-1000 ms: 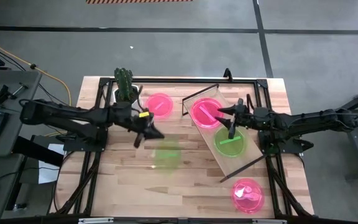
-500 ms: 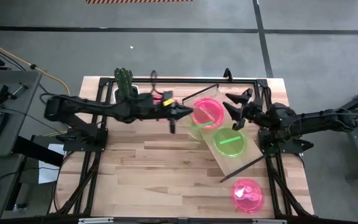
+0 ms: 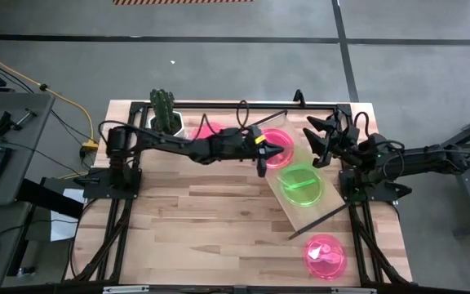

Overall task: Place and stack plates onto a shelf
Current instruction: Stack the green plate on top of the other green plate on the shelf

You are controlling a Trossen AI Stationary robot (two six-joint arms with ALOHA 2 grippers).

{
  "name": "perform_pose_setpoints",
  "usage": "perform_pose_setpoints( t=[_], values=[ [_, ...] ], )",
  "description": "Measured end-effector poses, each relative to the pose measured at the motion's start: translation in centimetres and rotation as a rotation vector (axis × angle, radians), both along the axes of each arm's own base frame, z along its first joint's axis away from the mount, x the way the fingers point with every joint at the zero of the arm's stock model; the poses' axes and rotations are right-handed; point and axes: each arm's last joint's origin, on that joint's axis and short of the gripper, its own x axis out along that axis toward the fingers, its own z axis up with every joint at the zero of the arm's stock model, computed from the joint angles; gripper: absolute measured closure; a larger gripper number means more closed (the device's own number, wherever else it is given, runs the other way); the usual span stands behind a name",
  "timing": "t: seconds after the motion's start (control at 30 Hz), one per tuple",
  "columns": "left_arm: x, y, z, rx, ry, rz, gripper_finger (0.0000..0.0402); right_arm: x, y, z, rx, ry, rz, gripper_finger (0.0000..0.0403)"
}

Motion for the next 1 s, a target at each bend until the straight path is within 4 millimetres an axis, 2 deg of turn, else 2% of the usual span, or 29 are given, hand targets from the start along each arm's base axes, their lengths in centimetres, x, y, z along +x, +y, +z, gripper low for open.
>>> perform_pose_setpoints(
  t=[0.1,0.43,0.8,1.0],
  values=[
    [0.6,0.0,-0.6,-0.013,0.011,-0.005,0.0401,-0.1,0.0,0.0,-0.007,0.012,-0.005,0.0218],
    [1.4,-1.0,-0.7,0.003,-0.013,-0.056,0.0401,0.0,-0.2,-0.4,0.012,0.059,-0.071,0.0218],
    [1.4,-1.9,-0.2,0.170,-0.055,-0.079,0.0401,0.0,-0.2,-0.4,0.014,0.059,-0.075,0.0218],
    [2.1,-1.9,-0.1,0.166,-0.121,-0.094,0.0401,0.0,-0.2,-0.4,0.017,0.057,-0.080,0.0218]
  ],
)
